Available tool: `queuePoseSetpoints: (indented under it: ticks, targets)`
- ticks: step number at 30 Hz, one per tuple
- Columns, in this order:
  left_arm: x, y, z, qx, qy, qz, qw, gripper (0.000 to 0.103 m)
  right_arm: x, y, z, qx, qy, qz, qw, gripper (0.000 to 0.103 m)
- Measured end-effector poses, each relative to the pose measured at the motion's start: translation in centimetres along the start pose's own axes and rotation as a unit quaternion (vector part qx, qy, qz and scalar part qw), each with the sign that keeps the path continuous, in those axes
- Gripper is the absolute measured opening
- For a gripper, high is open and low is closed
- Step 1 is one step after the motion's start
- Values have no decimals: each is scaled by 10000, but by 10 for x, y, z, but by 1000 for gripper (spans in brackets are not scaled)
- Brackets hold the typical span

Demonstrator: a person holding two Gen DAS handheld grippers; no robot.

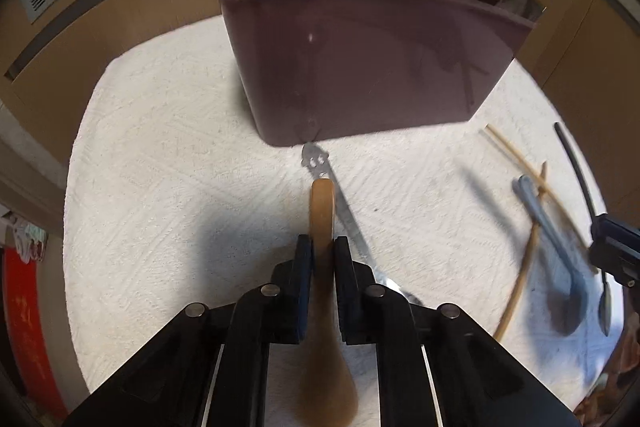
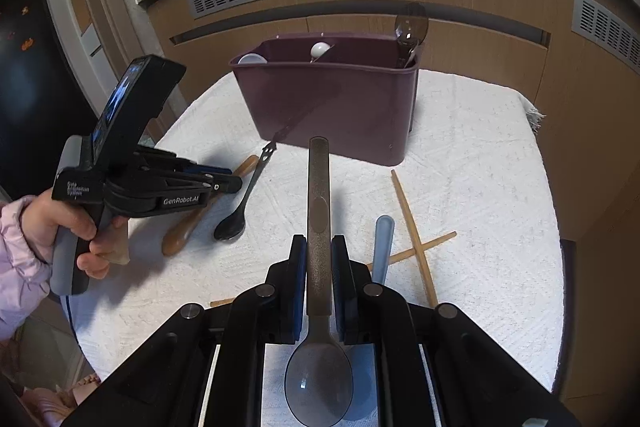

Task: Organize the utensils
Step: 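Raise both tools over the maroon caddy and drop the wooden and dark spoons in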

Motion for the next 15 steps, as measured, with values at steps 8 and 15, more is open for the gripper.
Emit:
queuePoseSetpoints:
  ticks: [8, 15]
  targets:
    - [10, -136, 52, 2408, -464, -378, 9687, 11, 8, -37, 37, 716, 362, 72, 9967, 11]
    - [0, -215, 148, 3717, -456, -763, 9241, 12, -2, -92, 158, 2161, 189, 146, 9761, 11]
Point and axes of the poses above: each gripper's, at about its wrist camera, not at the fingertips, and y roughly the way its jaws point, x to its right, z to its top, the point moved 8 cm from there along y, roughly the way its jaws point, and after that the axes turned 5 degrees about x, right-handed, at the moved point
